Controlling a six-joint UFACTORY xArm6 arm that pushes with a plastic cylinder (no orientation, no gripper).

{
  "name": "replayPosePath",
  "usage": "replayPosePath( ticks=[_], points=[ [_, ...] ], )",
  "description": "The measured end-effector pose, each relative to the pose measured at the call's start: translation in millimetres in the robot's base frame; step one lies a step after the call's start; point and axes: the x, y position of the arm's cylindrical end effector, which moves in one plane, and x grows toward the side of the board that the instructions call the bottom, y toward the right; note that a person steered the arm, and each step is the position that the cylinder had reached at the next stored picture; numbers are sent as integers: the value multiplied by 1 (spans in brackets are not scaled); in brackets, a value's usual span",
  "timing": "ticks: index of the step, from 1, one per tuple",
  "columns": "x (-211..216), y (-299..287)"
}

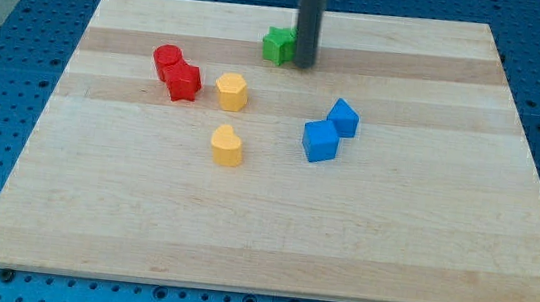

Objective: Place the green circle above the green star

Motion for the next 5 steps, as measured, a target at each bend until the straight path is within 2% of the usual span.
replayPosePath(
  ticks=[1,2,3,4,5],
  points=[
    [-4,34],
    [-11,112],
    [-34,97],
    [-34,8],
    [-34,-3]
  ],
)
